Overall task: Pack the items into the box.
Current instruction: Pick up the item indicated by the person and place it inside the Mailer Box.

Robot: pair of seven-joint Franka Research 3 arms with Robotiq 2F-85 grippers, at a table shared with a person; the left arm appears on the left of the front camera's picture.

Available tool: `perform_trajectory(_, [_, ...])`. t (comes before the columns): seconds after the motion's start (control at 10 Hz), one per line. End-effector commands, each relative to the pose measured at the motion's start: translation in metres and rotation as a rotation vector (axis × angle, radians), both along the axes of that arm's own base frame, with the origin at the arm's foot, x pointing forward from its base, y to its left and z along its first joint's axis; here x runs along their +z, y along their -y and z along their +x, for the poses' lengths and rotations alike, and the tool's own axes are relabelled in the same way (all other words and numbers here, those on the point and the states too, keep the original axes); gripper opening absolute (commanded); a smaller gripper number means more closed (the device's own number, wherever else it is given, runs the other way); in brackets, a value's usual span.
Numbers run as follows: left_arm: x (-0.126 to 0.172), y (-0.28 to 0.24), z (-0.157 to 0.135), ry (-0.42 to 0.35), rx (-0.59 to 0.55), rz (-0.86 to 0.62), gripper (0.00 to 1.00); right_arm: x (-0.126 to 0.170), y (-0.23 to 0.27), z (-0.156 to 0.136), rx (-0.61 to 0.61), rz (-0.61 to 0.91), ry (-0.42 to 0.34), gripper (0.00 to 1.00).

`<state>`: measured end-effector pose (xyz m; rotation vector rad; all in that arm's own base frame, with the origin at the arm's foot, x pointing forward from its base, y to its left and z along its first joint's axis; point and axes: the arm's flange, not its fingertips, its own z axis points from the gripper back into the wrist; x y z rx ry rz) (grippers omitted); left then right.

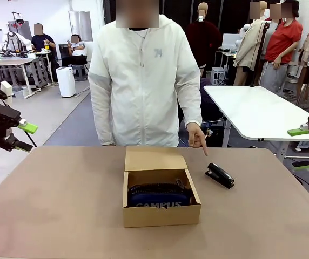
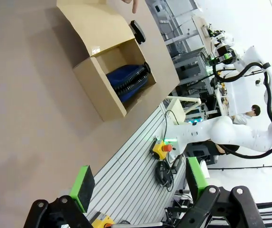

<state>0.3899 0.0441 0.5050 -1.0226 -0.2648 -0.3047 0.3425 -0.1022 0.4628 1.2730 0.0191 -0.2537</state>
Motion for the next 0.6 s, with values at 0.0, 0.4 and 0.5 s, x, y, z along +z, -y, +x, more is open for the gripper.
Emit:
perform_trajectory(0.0, [0.001,-0.003,-0.002,0.006,-0.015,-0.001,1.0,0.0,0.0,0.0,0.0,0.0,0.0,1.0])
perform_trajectory(0.4, [0.001,-0.003,-0.002,0.006,-0.015,-0.001,1.0,0.0,-0.089,0.141,-0.062,-0.846,-0.206,1.0])
perform_trajectory(0.5, [0.001,-0.003,-0.002,0.006,-0.015,-0.001,1.0,-0.011,-0.113,0.162,-0.082,-1.026,-0.177,1.0])
